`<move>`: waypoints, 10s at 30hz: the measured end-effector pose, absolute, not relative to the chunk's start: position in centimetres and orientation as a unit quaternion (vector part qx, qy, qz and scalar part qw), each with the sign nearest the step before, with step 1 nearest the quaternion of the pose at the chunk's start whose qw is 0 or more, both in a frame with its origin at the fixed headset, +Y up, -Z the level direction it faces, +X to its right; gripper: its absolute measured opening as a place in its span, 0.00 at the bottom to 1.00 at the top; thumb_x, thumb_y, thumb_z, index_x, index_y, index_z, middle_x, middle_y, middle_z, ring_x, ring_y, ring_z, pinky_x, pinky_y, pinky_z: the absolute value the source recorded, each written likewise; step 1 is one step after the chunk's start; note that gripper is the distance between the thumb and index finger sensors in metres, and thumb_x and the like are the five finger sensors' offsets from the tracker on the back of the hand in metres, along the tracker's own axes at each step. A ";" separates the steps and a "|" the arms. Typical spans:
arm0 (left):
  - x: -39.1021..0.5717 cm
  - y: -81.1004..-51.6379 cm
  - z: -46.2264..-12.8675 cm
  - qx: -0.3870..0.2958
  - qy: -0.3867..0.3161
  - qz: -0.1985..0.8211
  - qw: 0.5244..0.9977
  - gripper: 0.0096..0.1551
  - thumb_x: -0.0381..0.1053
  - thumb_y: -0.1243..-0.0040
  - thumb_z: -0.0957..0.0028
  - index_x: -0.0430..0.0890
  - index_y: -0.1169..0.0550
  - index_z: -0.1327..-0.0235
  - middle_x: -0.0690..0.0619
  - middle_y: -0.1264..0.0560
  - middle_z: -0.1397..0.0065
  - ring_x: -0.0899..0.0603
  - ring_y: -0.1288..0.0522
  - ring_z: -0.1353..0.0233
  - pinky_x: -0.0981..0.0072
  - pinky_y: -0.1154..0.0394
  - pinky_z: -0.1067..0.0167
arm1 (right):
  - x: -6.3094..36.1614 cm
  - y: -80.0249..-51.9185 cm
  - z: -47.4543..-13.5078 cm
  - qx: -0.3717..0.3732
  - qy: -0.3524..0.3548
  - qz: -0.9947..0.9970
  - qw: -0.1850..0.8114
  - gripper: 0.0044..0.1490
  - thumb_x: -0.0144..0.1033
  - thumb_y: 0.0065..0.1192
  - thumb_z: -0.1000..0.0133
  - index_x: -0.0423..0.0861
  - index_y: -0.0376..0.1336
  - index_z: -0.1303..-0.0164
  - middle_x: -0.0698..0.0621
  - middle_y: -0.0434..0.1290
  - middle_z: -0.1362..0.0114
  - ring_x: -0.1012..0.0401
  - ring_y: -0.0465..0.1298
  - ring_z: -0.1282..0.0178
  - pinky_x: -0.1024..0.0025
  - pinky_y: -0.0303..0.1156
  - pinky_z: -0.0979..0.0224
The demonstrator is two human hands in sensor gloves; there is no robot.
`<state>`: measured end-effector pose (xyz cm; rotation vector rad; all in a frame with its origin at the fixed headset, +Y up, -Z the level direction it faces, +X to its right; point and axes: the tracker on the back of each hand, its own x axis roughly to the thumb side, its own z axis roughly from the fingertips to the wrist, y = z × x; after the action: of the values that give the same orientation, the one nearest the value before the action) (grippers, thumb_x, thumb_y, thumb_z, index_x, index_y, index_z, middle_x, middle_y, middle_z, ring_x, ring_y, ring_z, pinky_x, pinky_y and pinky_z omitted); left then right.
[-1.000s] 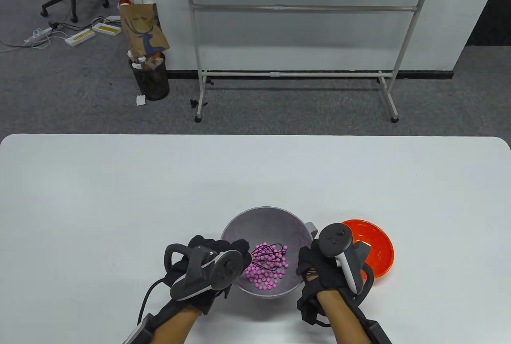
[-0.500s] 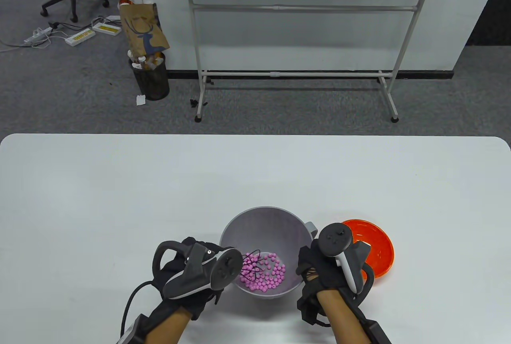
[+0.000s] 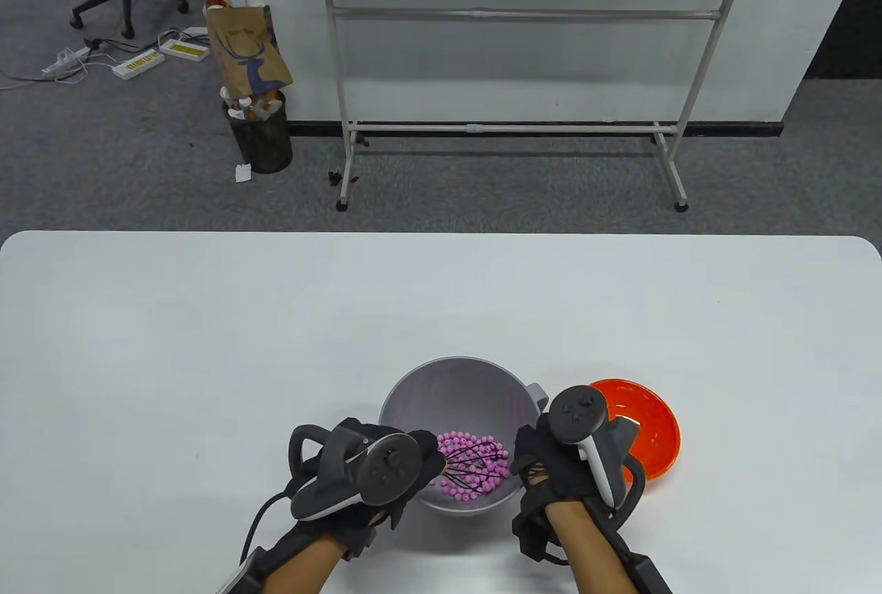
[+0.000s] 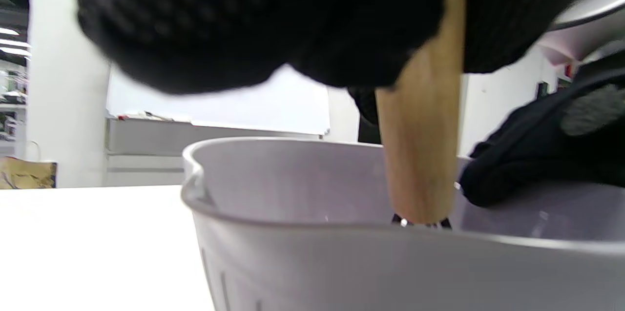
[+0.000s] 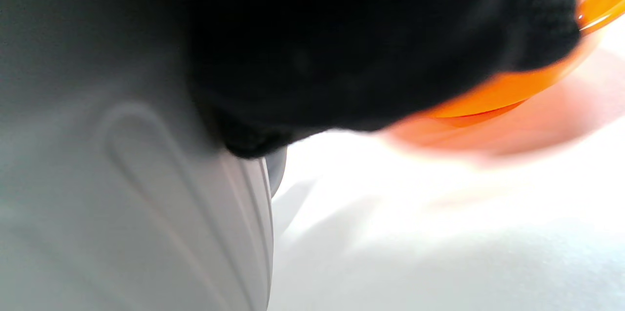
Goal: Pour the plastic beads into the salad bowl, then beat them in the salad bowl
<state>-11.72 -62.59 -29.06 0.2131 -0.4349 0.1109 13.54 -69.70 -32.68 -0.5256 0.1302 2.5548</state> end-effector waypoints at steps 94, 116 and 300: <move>-13.1 -62.3 -29.2 0.148 -0.185 -0.033 0.971 0.22 0.68 0.30 0.56 0.57 0.11 0.57 0.62 0.13 0.84 0.54 0.15 0.78 0.57 0.16 0.56 | 13.6 -69.8 -32.6 -0.201 0.053 0.937 0.281 0.33 0.49 0.66 0.47 0.37 0.71 0.44 0.49 0.85 0.69 0.63 0.84 0.88 0.64 0.81 0.66; -13.3 -63.7 -30.1 0.138 -0.193 0.069 0.969 0.26 0.69 0.34 0.55 0.58 0.14 0.50 0.63 0.13 0.82 0.55 0.15 0.77 0.58 0.16 0.56 | 13.6 -69.8 -32.5 -0.200 0.052 0.937 0.282 0.33 0.49 0.66 0.47 0.36 0.71 0.44 0.49 0.85 0.69 0.63 0.84 0.88 0.64 0.81 0.65; -12.9 -60.2 -28.6 0.081 -0.228 -0.075 0.967 0.22 0.68 0.31 0.55 0.56 0.11 0.56 0.62 0.12 0.82 0.54 0.15 0.77 0.58 0.16 0.55 | 13.6 -69.9 -32.5 -0.197 0.052 0.937 0.284 0.32 0.49 0.66 0.46 0.36 0.71 0.44 0.48 0.85 0.69 0.62 0.84 0.88 0.63 0.81 0.65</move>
<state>-12.91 -60.22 -28.62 0.1639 -0.4609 -0.1512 13.60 -69.88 -32.53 -0.5265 0.1381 2.5068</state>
